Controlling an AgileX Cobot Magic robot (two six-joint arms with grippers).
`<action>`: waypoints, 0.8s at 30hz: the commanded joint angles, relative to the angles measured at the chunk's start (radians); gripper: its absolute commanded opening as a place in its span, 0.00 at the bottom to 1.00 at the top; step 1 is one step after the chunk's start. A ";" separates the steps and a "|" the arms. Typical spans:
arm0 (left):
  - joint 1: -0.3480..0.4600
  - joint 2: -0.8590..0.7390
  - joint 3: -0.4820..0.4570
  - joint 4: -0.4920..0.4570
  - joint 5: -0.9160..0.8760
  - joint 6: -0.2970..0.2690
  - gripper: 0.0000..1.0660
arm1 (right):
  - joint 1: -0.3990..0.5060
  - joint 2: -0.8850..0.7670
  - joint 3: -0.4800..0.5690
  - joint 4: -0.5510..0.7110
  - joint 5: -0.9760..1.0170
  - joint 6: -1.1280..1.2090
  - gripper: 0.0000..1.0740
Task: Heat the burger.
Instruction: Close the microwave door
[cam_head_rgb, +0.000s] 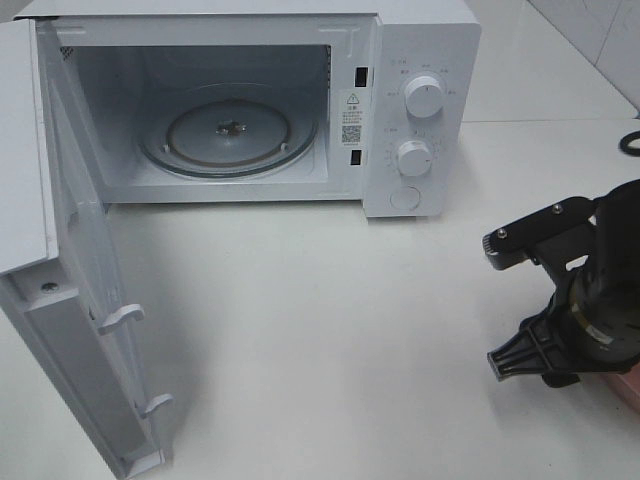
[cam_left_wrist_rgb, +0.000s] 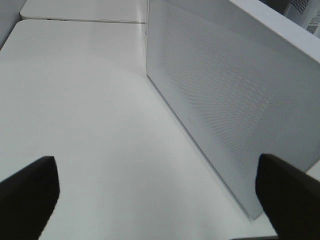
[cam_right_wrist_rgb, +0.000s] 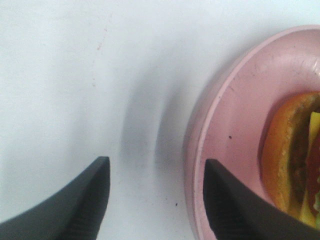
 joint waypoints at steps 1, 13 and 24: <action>0.004 -0.008 0.004 -0.001 -0.005 -0.005 0.94 | -0.002 -0.065 -0.001 0.054 -0.005 -0.080 0.51; 0.004 -0.008 0.004 -0.001 -0.005 -0.005 0.94 | -0.002 -0.420 -0.001 0.407 -0.007 -0.525 0.65; 0.004 -0.008 0.004 -0.001 -0.005 -0.005 0.94 | -0.002 -0.711 -0.001 0.633 0.094 -0.792 0.71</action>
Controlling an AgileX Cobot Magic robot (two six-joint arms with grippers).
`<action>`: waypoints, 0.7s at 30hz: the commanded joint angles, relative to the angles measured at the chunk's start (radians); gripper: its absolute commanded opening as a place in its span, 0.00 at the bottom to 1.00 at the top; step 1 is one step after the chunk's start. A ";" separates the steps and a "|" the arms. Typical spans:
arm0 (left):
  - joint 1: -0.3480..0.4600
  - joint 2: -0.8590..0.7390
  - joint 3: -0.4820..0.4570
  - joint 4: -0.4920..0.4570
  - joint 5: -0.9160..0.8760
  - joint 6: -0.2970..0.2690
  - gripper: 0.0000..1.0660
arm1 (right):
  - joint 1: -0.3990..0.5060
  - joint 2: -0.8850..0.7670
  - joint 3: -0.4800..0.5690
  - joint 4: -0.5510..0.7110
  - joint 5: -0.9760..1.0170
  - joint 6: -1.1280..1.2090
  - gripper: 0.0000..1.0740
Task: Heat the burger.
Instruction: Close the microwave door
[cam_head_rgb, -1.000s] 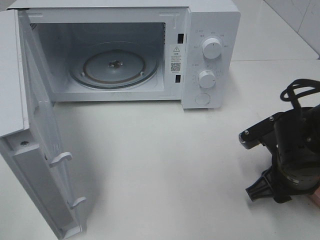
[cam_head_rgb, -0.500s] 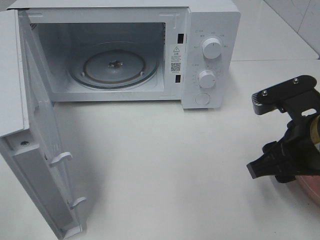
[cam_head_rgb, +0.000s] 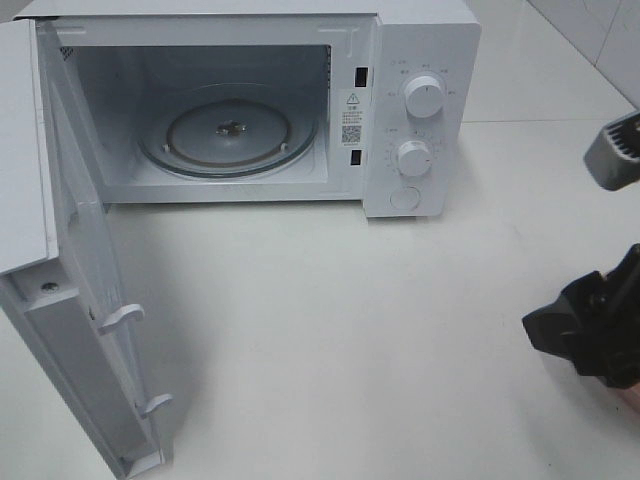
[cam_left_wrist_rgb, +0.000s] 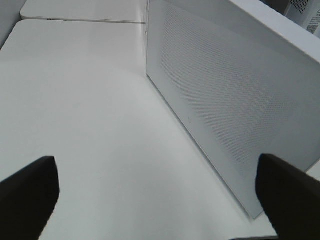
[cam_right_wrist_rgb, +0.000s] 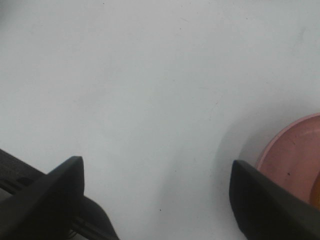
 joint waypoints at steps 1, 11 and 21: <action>0.004 -0.008 0.004 -0.001 -0.005 -0.005 0.94 | -0.002 -0.054 -0.002 0.010 0.042 -0.032 0.71; 0.004 -0.008 0.004 -0.001 -0.005 -0.005 0.94 | -0.002 -0.257 -0.002 0.004 0.189 -0.073 0.71; 0.004 -0.008 0.004 -0.001 -0.005 -0.005 0.94 | -0.004 -0.414 0.000 -0.004 0.251 -0.081 0.71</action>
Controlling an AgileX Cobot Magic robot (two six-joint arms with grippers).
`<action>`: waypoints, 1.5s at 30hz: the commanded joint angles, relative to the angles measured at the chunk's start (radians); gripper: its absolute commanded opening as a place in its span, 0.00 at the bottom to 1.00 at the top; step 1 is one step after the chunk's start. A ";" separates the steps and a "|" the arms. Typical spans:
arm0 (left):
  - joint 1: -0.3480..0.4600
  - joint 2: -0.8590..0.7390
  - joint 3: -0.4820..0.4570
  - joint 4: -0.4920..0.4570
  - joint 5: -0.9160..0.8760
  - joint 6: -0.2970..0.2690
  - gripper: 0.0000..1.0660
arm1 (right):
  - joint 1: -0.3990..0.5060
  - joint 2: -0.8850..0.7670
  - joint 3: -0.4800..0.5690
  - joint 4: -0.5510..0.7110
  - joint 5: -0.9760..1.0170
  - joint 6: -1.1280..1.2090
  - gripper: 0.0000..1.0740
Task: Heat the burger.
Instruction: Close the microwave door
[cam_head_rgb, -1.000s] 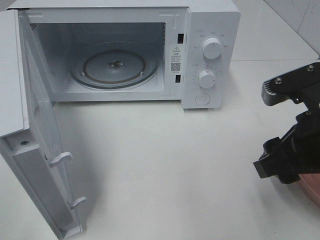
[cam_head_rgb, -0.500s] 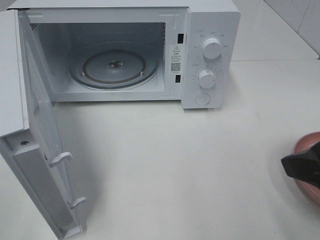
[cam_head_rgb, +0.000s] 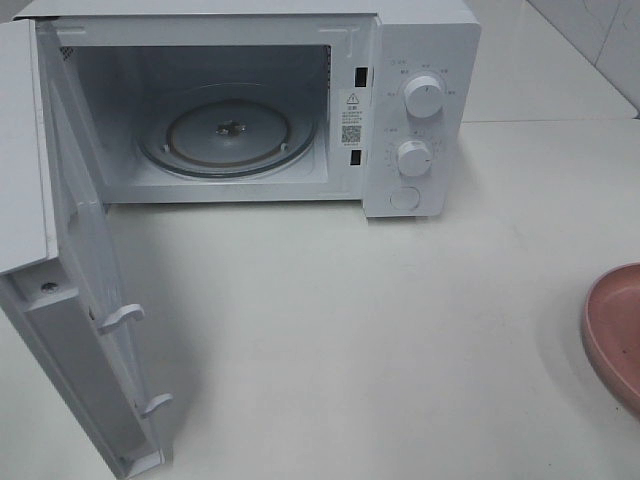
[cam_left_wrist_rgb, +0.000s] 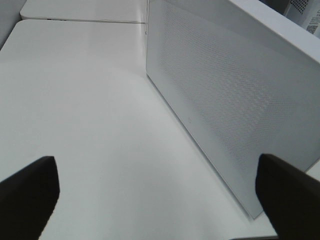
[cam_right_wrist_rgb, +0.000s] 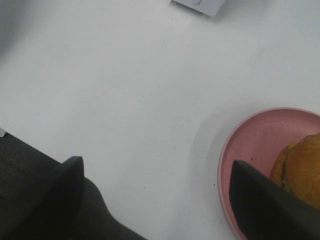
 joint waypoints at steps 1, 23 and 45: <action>0.004 -0.008 0.004 -0.001 -0.005 -0.005 0.94 | -0.004 -0.037 0.000 -0.007 0.018 -0.014 0.71; 0.004 -0.008 0.004 -0.001 -0.005 -0.005 0.94 | -0.345 -0.318 0.025 0.077 0.020 -0.136 0.71; 0.004 -0.008 0.004 -0.001 -0.005 -0.005 0.94 | -0.529 -0.543 0.053 0.101 0.083 -0.122 0.71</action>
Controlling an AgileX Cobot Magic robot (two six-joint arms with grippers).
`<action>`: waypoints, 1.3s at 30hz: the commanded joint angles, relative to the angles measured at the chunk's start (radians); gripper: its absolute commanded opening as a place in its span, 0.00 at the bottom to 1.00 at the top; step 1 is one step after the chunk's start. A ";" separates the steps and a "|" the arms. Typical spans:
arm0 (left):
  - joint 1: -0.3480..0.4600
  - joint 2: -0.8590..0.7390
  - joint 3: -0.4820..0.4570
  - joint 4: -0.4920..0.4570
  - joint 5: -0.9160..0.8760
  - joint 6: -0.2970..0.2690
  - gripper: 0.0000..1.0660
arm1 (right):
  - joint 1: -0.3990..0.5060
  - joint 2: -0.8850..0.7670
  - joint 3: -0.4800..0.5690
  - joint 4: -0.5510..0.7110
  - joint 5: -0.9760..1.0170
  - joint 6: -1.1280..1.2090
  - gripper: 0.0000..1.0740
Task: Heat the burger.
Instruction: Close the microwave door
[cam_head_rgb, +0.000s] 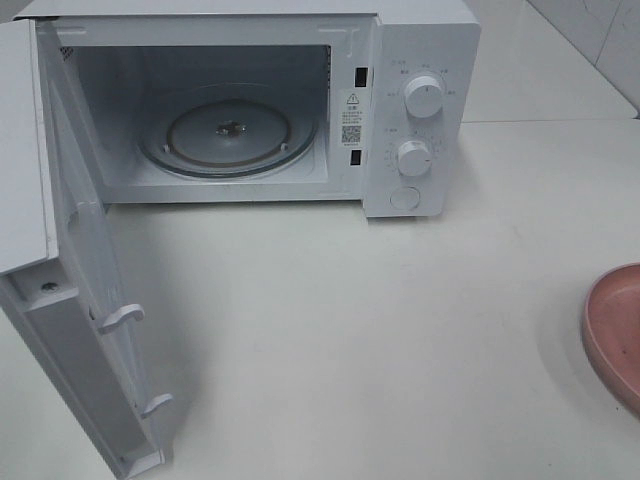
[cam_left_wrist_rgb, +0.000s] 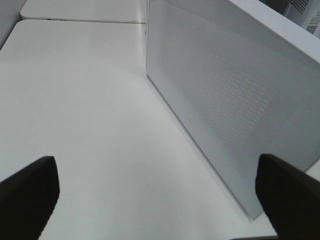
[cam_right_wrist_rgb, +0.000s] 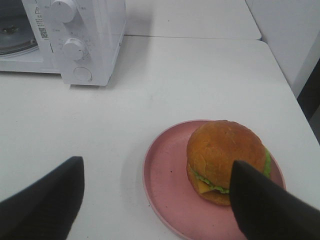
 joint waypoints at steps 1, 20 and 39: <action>0.004 -0.008 0.004 -0.001 -0.005 -0.005 0.94 | -0.005 -0.024 0.002 0.005 -0.001 0.000 0.71; 0.004 -0.008 0.004 -0.001 -0.005 -0.005 0.94 | -0.005 -0.024 0.001 0.005 -0.001 0.000 0.69; 0.004 -0.008 0.004 -0.001 -0.005 -0.005 0.94 | -0.005 -0.024 0.001 0.005 -0.001 0.000 0.68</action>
